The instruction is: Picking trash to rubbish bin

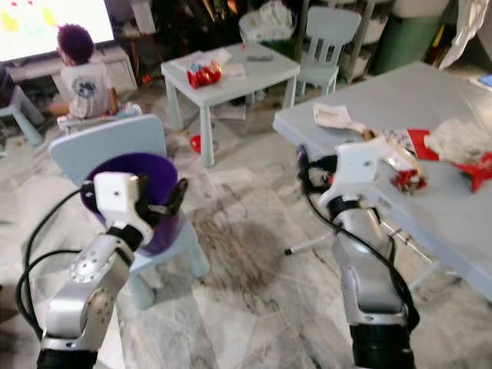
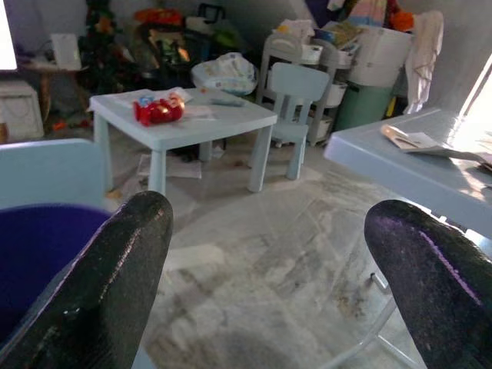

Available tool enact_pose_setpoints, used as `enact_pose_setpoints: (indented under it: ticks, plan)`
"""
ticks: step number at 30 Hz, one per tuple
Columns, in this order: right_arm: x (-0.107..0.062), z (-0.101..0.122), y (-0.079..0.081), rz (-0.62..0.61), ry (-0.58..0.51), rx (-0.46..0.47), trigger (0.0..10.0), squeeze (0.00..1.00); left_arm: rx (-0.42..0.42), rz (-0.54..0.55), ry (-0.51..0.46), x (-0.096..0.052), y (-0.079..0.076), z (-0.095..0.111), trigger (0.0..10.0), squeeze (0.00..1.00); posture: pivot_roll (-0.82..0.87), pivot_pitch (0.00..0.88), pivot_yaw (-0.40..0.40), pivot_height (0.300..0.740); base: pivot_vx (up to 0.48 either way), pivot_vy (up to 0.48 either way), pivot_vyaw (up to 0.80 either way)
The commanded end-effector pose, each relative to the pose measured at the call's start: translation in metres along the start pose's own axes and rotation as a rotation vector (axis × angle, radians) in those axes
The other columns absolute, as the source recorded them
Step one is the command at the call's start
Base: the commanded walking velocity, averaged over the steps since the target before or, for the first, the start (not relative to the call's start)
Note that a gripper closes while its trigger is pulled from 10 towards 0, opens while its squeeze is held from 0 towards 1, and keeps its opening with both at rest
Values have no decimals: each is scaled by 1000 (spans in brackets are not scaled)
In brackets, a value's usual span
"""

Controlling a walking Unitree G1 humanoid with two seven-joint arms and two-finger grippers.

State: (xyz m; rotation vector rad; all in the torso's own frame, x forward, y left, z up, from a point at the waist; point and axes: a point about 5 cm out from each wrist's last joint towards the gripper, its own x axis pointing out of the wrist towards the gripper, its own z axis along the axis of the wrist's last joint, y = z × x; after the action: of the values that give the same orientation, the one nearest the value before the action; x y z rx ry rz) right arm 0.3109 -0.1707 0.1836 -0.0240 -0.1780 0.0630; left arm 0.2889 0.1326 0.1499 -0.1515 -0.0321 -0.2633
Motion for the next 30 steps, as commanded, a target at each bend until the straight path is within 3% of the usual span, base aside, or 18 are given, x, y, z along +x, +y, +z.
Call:
enact_pose_setpoints:
  ticks: [1,12,16,30]
  plan:
    - [-4,-2,-15,-45,21,-18,10000,0,-10,-40,2,3,-12,0,10000,0,53,66,-13,740,0,0,-800]
    - [-2,-1,-16,-44,17,-25,10000,0,-26,-51,-26,4,-13,5,10000,0,50,59,-15,740,0,0,-800]
    - [-2,0,-17,-46,13,-22,10000,0,-49,-50,-34,4,-12,6,10000,0,50,58,-15,740,369,0,-606]
    - [-3,1,-19,-45,11,-34,10000,0,-50,-33,-25,2,-10,4,10000,0,47,74,-21,740,440,0,0]
